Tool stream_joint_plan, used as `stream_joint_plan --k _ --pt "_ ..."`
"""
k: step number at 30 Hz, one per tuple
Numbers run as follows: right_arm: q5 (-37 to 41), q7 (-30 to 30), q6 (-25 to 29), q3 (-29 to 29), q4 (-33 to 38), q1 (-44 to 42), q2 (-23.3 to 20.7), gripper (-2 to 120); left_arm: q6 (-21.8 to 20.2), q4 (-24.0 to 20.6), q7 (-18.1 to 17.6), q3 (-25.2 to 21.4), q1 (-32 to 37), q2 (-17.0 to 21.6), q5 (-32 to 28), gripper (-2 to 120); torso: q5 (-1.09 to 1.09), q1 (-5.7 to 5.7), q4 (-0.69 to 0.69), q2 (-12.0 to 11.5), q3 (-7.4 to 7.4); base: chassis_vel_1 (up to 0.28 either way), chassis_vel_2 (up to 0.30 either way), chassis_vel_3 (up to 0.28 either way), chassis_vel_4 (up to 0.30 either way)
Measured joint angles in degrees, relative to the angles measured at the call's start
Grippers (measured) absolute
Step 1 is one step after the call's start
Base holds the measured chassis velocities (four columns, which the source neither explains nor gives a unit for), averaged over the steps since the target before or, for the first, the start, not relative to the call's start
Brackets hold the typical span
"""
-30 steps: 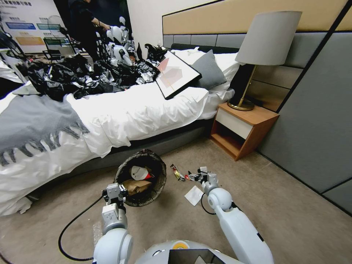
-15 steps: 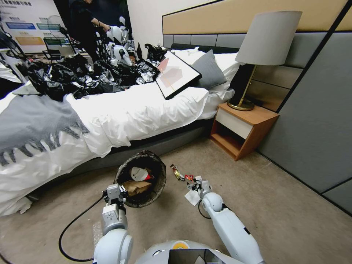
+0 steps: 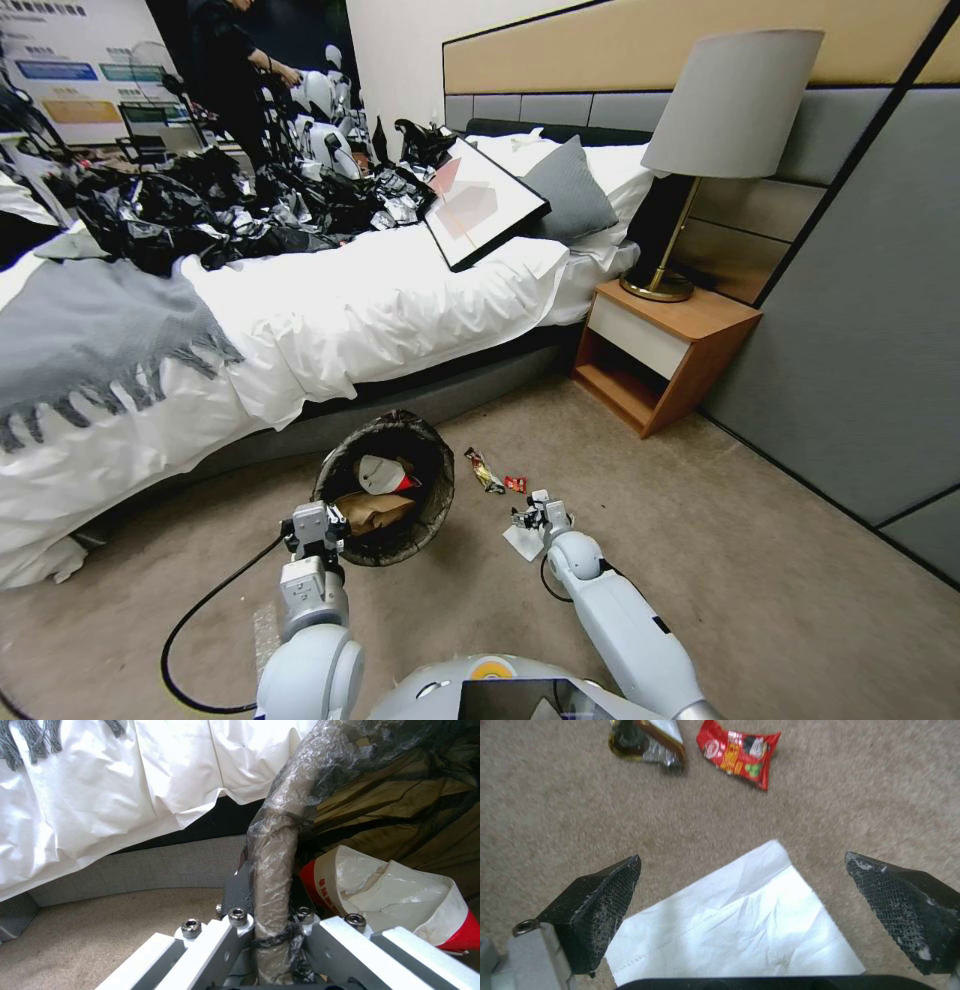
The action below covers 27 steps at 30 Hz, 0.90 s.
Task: Pick up the trash bin, then pick up the garbage from the floor and place it into the trash bin.
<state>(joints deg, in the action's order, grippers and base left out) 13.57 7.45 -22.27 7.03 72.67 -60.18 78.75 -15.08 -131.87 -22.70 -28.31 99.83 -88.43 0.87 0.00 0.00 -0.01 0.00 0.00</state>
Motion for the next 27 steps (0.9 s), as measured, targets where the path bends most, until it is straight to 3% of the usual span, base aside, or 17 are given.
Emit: stream_joint_plan --k 17,21,27 --pt "-2.2 -0.6 2.3 0.3 -5.3 -0.7 1.9 99 0.0 0.1 0.0 0.1 -0.1 -0.1 0.1 0 0.00 0.00 0.00 0.0 0.00 0.000 0.000 0.000 0.000" --pt "-2.5 -0.8 2.8 0.5 -5.7 -1.2 2.1 94 0.0 0.2 0.0 0.1 -0.2 -0.2 0.1 0 0.00 0.00 0.00 0.0 -0.01 0.000 0.000 0.000 0.000" --pt "-3.1 -1.0 3.8 0.7 -5.7 -2.0 2.3 77 0.0 0.5 0.0 0.3 -0.4 -0.2 0.2 0 0.00 0.00 0.01 0.0 -0.01 0.000 0.000 0.000 0.000"
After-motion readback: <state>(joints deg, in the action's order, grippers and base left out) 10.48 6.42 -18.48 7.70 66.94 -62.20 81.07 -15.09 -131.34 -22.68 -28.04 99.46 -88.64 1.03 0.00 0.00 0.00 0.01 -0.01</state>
